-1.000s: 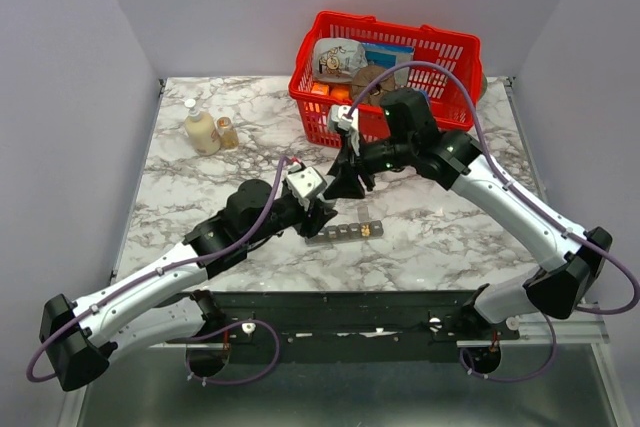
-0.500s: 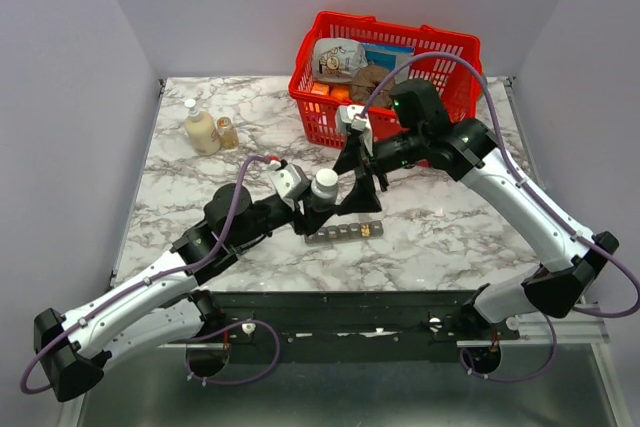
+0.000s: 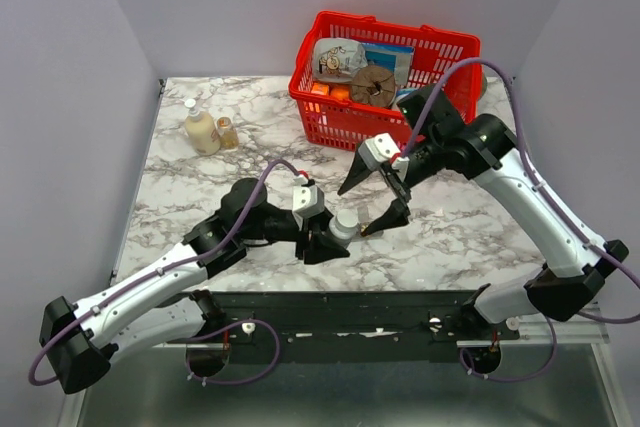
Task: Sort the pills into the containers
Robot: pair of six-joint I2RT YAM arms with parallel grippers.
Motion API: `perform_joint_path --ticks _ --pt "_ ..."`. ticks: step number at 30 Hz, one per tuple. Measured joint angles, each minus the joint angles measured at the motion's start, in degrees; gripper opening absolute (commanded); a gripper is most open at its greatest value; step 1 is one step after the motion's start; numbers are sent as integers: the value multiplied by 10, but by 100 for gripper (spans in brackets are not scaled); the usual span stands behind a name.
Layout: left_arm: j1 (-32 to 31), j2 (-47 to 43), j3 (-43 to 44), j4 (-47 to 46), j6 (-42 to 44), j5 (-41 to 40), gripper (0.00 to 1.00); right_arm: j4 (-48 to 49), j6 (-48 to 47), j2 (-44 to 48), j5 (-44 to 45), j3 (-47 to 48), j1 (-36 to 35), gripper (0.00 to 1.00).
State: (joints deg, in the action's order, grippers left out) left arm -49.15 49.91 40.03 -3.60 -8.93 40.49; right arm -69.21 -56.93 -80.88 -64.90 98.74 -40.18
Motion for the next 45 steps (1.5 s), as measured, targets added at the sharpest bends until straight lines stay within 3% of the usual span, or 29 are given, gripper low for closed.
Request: perform_joint_path --ticks 3,9,19,25,30,33,36,37,40,45 --pt "1 18 6 4 -1 25 0 -17 -13 -19 -8 -3 -7 86" --pt "4 26 12 6 -1 43 0 -20 -12 -21 -8 -12 -21 57" --pt "8 25 15 14 -3 37 0 13 40 -20 -3 -27 -23 41" --pt "2 -27 -2 22 3 -93 0 117 172 -16 34 -43 -23 33" --pt "-21 -28 -31 -3 16 -287 0 250 346 -12 161 -92 -21 30" --pt "-31 7 -31 -12 22 -366 0 293 418 -14 220 -118 -16 34" --pt "-33 29 -31 -27 23 -399 0 307 456 -22 244 -120 -11 59" --pt "-33 29 -31 -28 23 -402 0 310 462 -23 244 -119 -9 74" --pt "-29 26 -30 -59 25 -400 0 299 475 -23 224 -113 -3 97" --pt "7 -5 -30 -73 20 -326 0 265 445 -23 167 -66 38 100"
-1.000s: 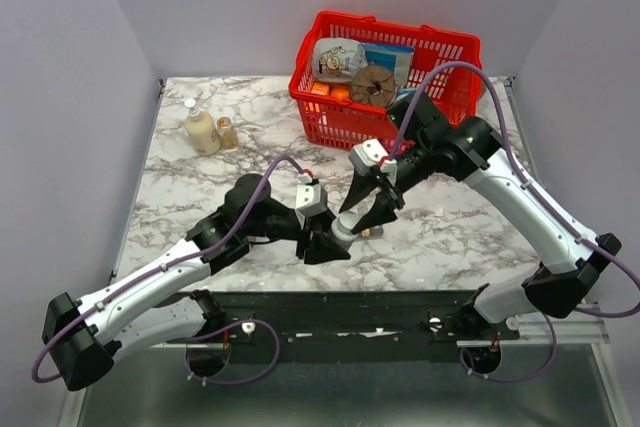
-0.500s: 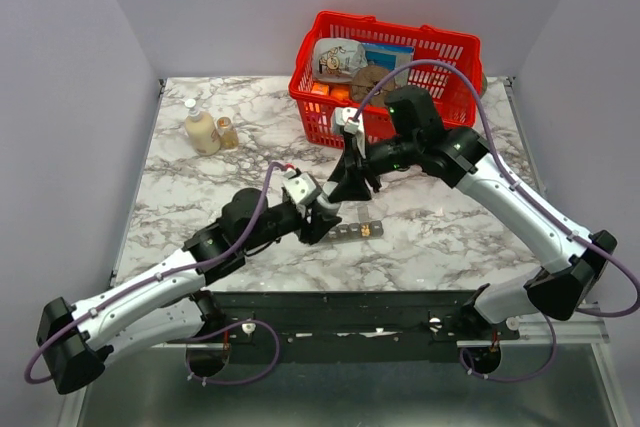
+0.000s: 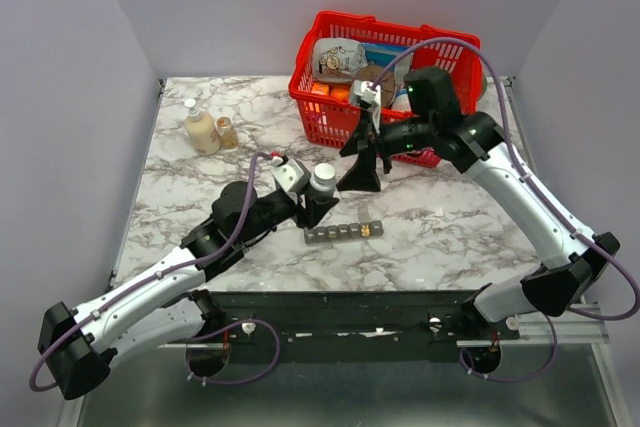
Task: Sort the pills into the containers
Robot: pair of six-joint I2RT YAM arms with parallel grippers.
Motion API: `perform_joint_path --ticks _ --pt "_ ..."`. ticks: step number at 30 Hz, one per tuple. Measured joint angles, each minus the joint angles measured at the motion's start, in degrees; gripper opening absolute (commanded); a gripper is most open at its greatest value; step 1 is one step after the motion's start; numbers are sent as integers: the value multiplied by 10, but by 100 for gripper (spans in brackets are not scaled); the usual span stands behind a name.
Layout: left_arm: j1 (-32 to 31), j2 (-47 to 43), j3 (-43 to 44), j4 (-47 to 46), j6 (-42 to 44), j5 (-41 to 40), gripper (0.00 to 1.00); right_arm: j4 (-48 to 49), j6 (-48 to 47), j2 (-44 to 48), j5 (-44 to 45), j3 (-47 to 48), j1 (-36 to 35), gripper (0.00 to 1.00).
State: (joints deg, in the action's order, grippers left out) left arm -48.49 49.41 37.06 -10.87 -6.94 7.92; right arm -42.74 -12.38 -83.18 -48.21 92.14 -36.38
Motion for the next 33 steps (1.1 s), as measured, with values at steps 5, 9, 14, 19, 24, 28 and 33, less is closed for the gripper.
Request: perform_joint_path --ticks 5,9,14,19,24,28,33 --pt "32 -7 0 15 -9 139 0 -89 -153 12 -47 72 22 100" --pt "42 6 3 40 -13 280 0 -219 -379 34 -100 78 18 100" --pt "42 49 34 68 -17 413 0 -294 -531 33 -132 50 -28 98" --pt "42 75 52 70 -23 473 0 -322 -563 23 -144 35 -55 87" --pt "42 89 56 71 -24 495 0 -323 -554 23 -145 32 -63 76" --pt "42 93 56 75 -24 495 0 -306 -529 23 -145 21 -68 66" --pt "40 87 56 80 -23 472 0 -263 -476 19 -145 12 -71 47"
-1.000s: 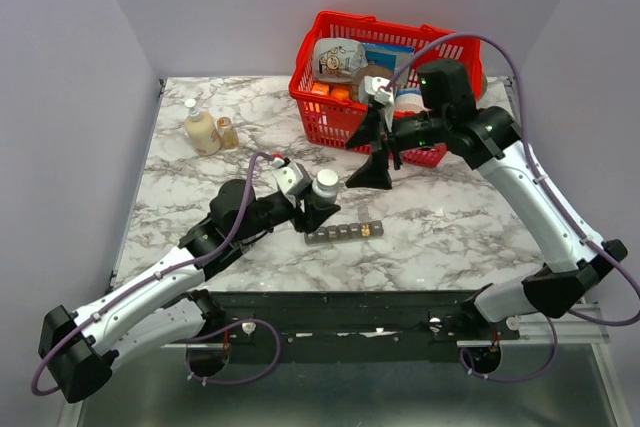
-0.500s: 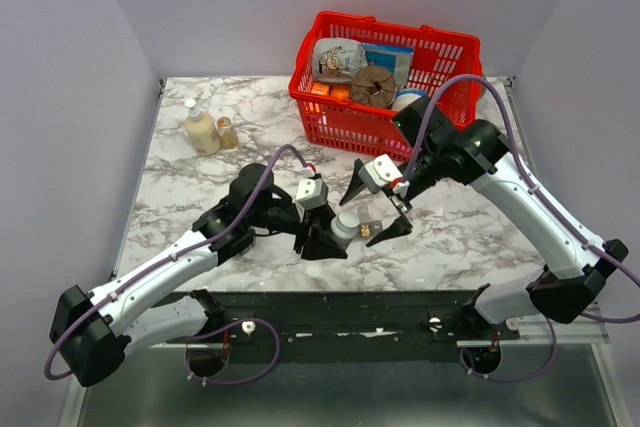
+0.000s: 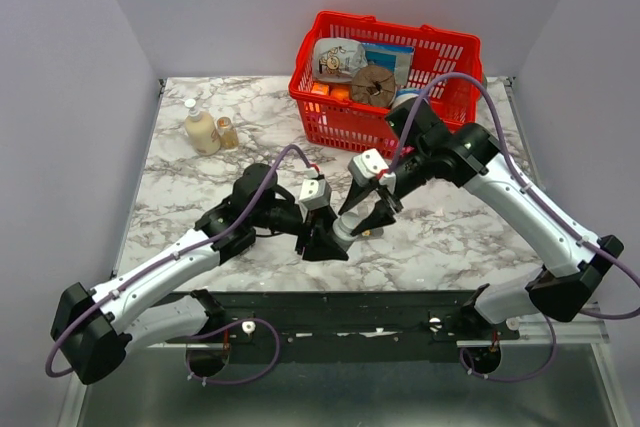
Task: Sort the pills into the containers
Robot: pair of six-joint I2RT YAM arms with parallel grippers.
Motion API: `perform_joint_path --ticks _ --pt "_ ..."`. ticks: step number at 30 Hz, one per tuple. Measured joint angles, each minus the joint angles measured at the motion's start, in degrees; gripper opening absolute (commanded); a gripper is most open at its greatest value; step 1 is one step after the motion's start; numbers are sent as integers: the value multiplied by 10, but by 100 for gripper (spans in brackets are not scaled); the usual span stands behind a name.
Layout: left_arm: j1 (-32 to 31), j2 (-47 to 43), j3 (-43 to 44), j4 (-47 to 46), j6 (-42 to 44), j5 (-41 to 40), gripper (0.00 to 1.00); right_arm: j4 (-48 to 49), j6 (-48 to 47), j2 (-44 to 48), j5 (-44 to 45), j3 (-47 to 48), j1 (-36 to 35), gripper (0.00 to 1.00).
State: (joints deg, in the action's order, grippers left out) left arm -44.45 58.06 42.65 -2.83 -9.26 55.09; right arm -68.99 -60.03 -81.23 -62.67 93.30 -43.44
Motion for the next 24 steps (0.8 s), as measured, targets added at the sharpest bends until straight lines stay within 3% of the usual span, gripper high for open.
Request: perform_joint_path --ticks 5,7,12,15,18,19,21,22,24 --pt "-3 -27 -3 7 0 -54 0 61 93 -4 5 0 1 34" --pt "-4 -52 -15 2 0 -107 0 91 139 -5 19 0 2 24" --pt "-15 -104 -92 -80 0 -274 0 216 293 -8 90 -38 2 23" --pt "-38 -93 -123 -109 15 -399 0 285 388 -12 167 -79 3 24" --pt "-52 -60 -124 -127 30 -484 0 315 448 -27 217 -86 10 40" --pt "-52 -47 -123 -135 35 -505 0 322 462 -33 227 -85 13 56" --pt "-52 -35 -122 -147 42 -524 0 329 480 -40 233 -81 19 71" --pt "-52 -33 -122 -158 45 -532 0 322 487 -42 228 -78 19 87" --pt "-47 -38 -123 -171 49 -525 0 312 491 -42 213 -66 23 96"
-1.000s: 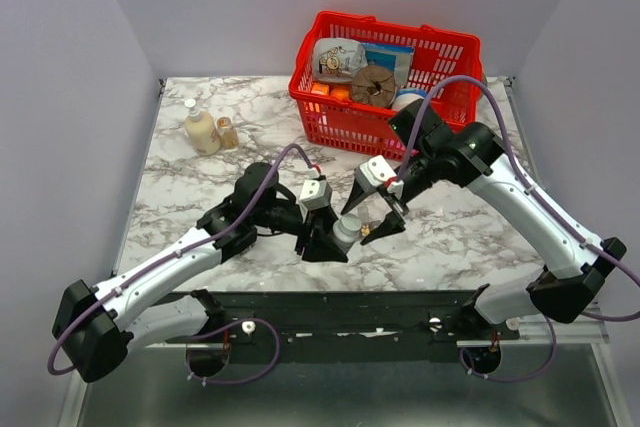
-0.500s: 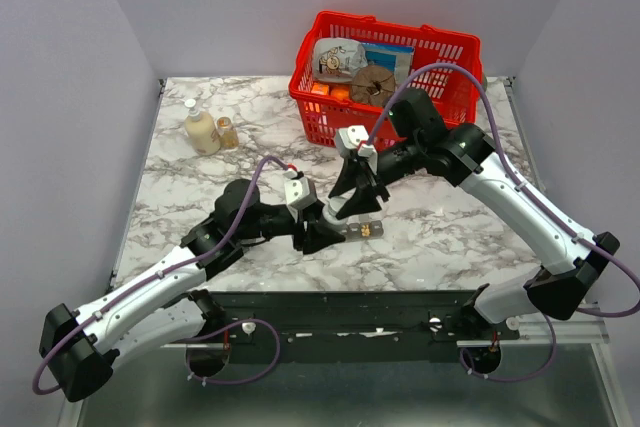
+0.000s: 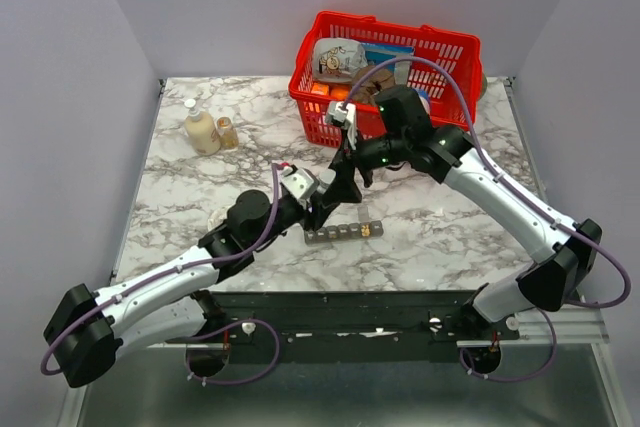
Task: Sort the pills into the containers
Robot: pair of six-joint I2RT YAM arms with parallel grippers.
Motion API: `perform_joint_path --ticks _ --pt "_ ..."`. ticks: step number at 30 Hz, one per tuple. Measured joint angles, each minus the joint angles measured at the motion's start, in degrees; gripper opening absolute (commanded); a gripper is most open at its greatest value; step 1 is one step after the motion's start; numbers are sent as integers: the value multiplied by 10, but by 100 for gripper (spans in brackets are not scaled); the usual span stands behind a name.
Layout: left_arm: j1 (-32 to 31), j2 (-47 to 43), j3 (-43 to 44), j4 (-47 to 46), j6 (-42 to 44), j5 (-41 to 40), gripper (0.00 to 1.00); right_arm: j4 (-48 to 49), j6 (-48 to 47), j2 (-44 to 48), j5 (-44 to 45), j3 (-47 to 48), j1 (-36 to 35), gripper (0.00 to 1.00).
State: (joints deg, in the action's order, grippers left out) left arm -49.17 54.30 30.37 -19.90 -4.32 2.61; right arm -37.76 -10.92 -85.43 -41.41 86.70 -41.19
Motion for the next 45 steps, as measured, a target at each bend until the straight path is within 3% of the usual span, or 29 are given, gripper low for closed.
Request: perform_joint_path --ticks 5,13,16,19,21,28,39,45 --pt "26 -48 -27 -57 -1 83 0 -67 -57 3 -75 66 35 100" --pt "49 -76 -19 0 -7 298 0 -227 -391 92 -200 82 50 99" --pt "49 -50 22 35 -9 376 0 -306 -501 79 -240 97 36 93" --pt "49 -24 54 55 -11 434 0 -338 -550 45 -252 97 15 89" --pt "49 -9 66 65 -12 463 0 -347 -555 34 -251 83 -1 87" --pt "48 21 86 92 -11 521 0 -338 -541 32 -243 68 -24 53" --pt "47 9 80 108 -25 489 0 -231 -419 48 -221 21 -23 41" --pt "45 -38 30 37 -67 393 0 -78 -254 73 -205 -38 -19 31"
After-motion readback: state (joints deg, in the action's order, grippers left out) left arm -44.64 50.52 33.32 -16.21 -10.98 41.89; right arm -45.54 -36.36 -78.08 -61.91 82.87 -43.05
